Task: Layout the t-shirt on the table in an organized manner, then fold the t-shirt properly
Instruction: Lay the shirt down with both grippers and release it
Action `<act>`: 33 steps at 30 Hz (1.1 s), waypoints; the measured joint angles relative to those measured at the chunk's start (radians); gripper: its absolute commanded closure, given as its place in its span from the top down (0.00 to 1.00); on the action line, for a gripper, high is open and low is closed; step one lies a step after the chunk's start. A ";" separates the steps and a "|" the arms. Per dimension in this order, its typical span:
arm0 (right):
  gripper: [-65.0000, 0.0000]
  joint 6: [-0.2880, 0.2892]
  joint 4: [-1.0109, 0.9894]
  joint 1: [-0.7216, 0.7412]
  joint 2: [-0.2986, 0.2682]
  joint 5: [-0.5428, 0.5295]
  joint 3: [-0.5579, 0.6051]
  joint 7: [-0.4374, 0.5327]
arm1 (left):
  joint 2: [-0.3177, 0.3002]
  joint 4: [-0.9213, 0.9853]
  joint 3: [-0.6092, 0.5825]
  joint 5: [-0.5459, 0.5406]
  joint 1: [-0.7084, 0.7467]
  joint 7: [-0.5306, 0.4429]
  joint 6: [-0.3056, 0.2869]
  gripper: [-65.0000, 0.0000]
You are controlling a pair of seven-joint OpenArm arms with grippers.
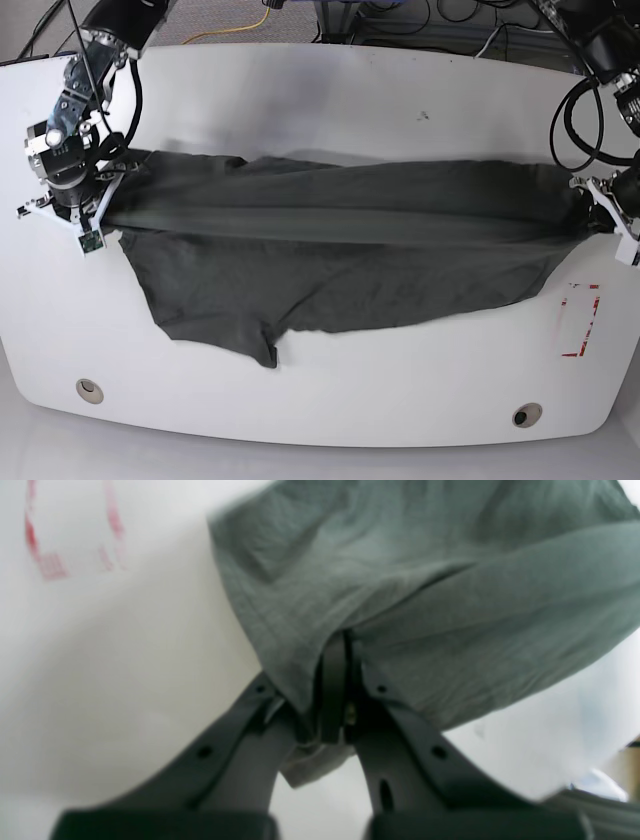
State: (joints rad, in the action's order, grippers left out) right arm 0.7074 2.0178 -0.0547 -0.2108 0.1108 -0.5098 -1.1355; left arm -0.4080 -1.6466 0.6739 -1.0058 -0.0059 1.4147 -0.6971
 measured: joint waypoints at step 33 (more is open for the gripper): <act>0.04 0.000 0.003 -0.271 0.045 0.016 0.010 -0.036 | -0.066 -0.061 0.103 0.024 0.354 -0.005 0.000 0.01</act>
State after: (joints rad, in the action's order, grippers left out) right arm 0.7071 2.0205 -0.3256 -0.1661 0.1272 -0.5003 -1.1717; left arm -0.4744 -1.7073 0.7773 -0.9813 0.3485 1.4097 -0.6971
